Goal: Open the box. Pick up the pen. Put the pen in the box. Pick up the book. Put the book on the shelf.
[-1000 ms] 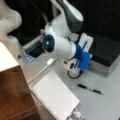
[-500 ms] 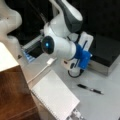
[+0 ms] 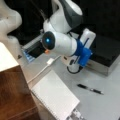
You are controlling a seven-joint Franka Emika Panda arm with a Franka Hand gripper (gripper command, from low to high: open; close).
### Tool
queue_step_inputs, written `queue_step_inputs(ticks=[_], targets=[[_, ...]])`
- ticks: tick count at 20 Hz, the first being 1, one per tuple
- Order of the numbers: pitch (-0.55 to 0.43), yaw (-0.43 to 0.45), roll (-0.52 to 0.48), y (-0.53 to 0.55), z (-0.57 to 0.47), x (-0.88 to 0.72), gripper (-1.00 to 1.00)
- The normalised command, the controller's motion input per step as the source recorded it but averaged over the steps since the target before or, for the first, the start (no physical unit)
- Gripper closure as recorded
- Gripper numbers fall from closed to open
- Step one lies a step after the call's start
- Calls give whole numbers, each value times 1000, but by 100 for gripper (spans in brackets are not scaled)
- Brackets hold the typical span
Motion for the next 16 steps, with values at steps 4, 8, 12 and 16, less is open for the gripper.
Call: queue_step_inputs(ticks=[4,8,12,16], targets=[[173,136,-177,327,401,144,100],[181,224,-238,368,419,178,100],[131,332,-222,393,455,227,100],[128,280,-119,333,376,227,100]])
